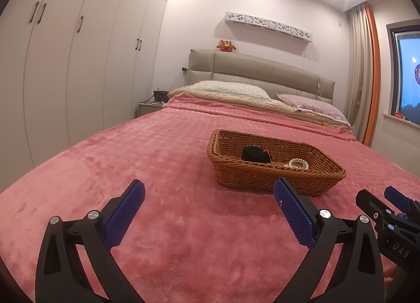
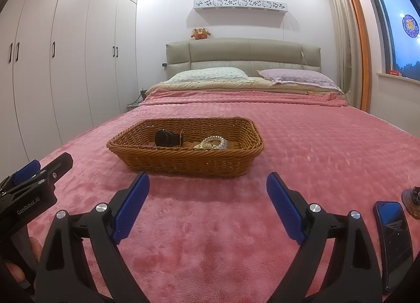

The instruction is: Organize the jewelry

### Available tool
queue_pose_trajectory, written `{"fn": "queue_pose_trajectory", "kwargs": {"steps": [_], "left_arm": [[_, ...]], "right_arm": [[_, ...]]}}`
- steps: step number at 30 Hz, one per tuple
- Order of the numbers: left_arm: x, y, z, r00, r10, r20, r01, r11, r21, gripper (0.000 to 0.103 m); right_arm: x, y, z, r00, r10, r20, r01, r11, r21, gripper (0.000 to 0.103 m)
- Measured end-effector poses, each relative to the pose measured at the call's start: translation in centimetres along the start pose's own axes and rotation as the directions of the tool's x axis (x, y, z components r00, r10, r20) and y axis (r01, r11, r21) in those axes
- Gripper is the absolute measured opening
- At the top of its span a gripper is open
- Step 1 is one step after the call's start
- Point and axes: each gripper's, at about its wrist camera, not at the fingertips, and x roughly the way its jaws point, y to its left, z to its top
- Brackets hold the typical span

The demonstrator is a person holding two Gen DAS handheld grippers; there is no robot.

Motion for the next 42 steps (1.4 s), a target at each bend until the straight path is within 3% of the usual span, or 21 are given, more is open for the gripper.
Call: {"fn": "queue_pose_trajectory", "kwargs": {"steps": [42], "left_arm": [[-0.01,-0.33,-0.1,1.0,0.009,0.009,-0.009,0.999,0.04,0.095]], "right_arm": [[0.22,-0.14,0.0,1.0,0.004,-0.004,-0.004,1.0,0.01,0.089]]}}
